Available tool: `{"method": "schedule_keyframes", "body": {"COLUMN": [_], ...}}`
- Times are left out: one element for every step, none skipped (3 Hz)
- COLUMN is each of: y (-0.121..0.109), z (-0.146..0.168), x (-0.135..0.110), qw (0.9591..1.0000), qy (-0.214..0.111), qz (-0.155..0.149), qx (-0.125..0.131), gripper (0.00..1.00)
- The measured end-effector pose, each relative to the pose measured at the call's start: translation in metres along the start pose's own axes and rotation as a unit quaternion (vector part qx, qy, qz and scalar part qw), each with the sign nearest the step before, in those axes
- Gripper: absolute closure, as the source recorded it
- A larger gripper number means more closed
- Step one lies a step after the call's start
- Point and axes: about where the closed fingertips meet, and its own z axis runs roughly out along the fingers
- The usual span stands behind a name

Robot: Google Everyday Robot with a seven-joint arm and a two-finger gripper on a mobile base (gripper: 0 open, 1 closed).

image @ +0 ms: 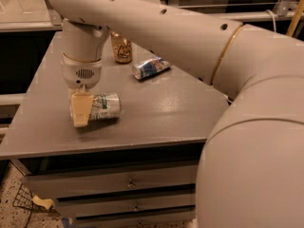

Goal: Knock 7up can over

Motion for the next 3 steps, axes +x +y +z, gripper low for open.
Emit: {"method": "schedule_keyframes", "body": {"y": [-0.0007, -0.0014, -0.0024], "z": [0.0009, 0.0018, 0.0033], "x": [-0.0012, -0.0025, -0.0046], "qw": [1.0, 1.0, 1.0], "qy": [-0.001, -0.002, -0.003], "qz": [-0.001, -0.002, -0.003], "qx": [0.001, 0.002, 0.004], "gripper": [0.51, 0.28, 0.0]}}
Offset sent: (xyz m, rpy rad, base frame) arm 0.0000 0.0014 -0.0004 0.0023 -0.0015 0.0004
